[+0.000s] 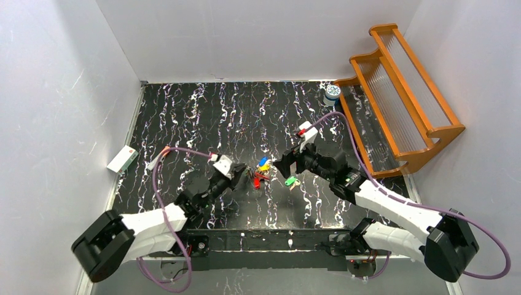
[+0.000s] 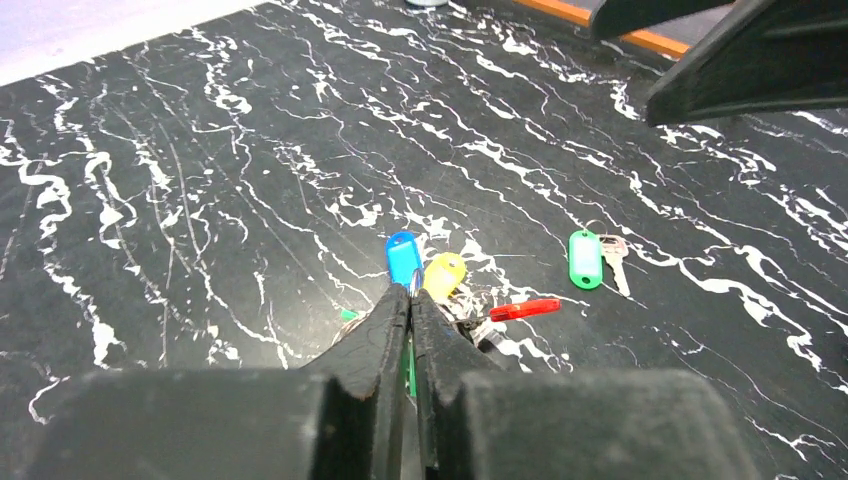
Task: Put the keys on the keyring
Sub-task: Place the keyring at the center of the board.
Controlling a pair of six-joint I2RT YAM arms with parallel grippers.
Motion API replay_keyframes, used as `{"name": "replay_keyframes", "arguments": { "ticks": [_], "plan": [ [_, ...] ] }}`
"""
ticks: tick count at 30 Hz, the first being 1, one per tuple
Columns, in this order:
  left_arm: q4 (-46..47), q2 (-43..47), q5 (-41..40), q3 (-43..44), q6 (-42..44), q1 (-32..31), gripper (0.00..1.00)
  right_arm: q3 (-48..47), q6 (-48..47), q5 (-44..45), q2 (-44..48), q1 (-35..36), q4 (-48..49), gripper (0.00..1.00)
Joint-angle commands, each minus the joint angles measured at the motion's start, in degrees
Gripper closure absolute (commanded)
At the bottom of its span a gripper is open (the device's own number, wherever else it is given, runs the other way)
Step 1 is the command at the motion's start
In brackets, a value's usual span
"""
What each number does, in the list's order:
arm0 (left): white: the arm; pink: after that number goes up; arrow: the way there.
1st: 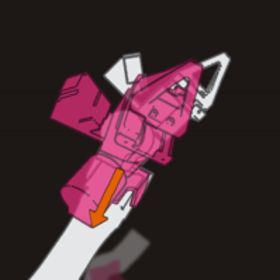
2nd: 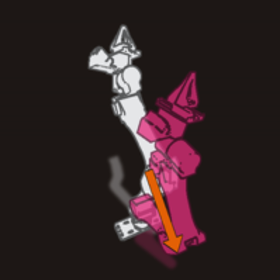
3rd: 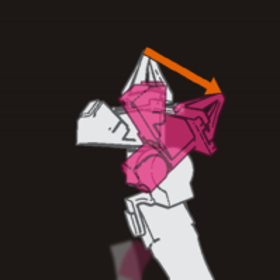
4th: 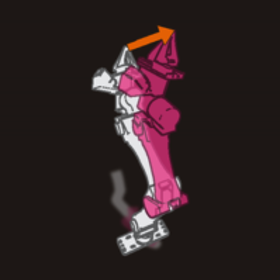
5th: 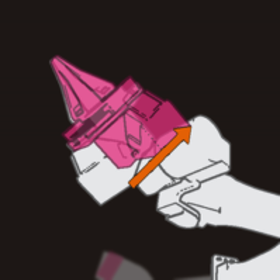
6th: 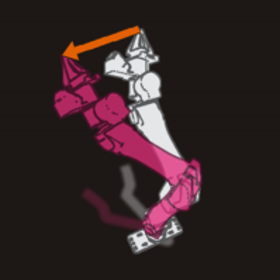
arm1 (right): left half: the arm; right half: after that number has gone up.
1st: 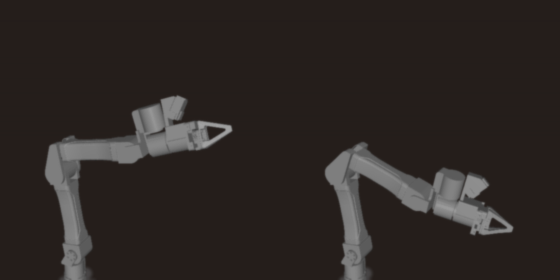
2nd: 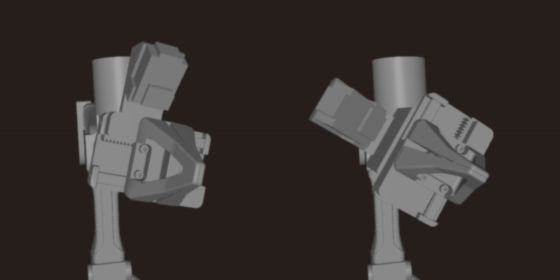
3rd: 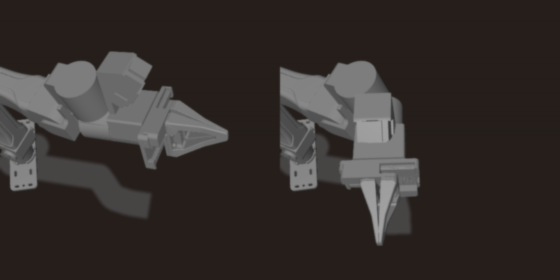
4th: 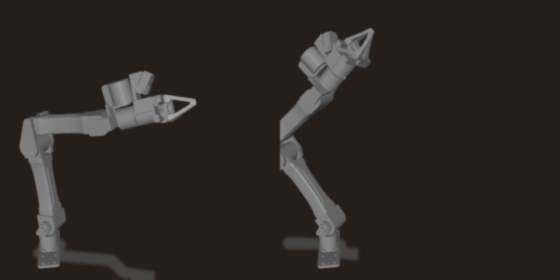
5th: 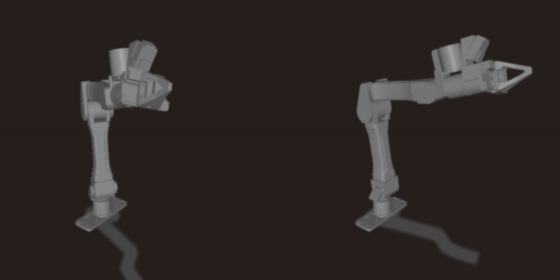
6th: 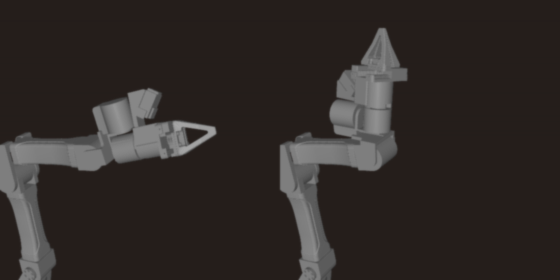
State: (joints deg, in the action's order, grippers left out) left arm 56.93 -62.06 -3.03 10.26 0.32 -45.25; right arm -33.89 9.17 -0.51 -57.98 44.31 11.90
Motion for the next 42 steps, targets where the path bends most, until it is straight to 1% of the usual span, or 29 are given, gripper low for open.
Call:
{"name": "replay_keyframes", "arguments": {
  "ticks": [1,3,5,6,8,9,10,11,15,20,23,26,31,33,40,42],
  "plan": [
    [-1.59,11.36,-3.01,-4.85,-4.08,-0.52,0.93,-1.42,1.63,-3.58,-2.19,-0.36,2.04,0.01],
    [-7.46,15.91,-3.39,-5.03,-4.48,-0.62,0.81,-2.14,1.96,-4.62,-3.4,-0.45,1.63,0.01],
    [-11.82,19.46,-3.89,-4.79,-4.41,-0.69,0.63,-2.6,2.19,-5.53,-4.5,-0.61,1.48,0.01],
    [-13.12,20.7,-4.48,-4.62,-4.29,-0.76,0.54,-2.78,2.31,-5.8,-5.08,-0.63,1.38,0.01],
    [-16.47,22.2,-5.19,-3.47,-4.35,-0.73,0.28,-3.23,2.77,-6.29,-6.04,-0.64,1.14,0.01],
    [-18.57,22.51,-5.54,-2.56,-4.32,-0.74,0.18,-3.51,2.97,-6.61,-6.46,-0.72,0.99,0.01],
    [-20.52,22.42,-5.73,-1.61,-4.38,-0.67,0.05,-3.69,3.22,-6.87,-6.75,-0.79,0.86,0.01],
    [-22.05,22.13,-5.86,-0.78,-4.36,-0.66,0.02,-3.81,3.44,-7.07,-7.05,-0.78,0.7,0.01],
    [-26.94,19.35,-6.09,2.17,-6.21,-0.74,0.02,-3.89,3.95,-8.06,-8.65,-0.97,0.37,0.01],
    [-32.14,14.34,-10.44,5.68,-13.98,-0.71,0.02,-4.97,5.12,-10.57,-11.86,-1.14,-0.47,0.01],
    [-37.95,10.57,-13.44,9.02,-17.51,-0.69,0.02,-5.69,6.22,-11.99,-14.28,-1.33,-0.63,0.01],
    [-45.4,6.82,-18.73,13.82,-22.15,-0.58,0.02,-6.58,7.51,-13.71,-16.84,-1.67,-0.93,0.01],
    [-53.2,0.48,-19.94,19.74,-25.51,-0.2,0.02,-7.75,9.58,-16.85,-21.1,-2.31,-0.96,0.03],
    [-54.19,-1.56,-19.08,20.74,-26.48,0.09,0.02,-8.55,10.37,-18.55,-22.94,-2.58,-1.36,0.06],
    [-52.97,-6.26,-10.91,21.22,-28.57,3.1,0.02,-10.85,13.11,-24.63,-29.71,-3.0,-2.98,0.14],
    [-52.45,-6.64,-8.14,20.72,-29.38,4.67,0.04,-11.29,13.7,-26.23,-31.54,-2.98,-2.94,0.17]
  ]
}}
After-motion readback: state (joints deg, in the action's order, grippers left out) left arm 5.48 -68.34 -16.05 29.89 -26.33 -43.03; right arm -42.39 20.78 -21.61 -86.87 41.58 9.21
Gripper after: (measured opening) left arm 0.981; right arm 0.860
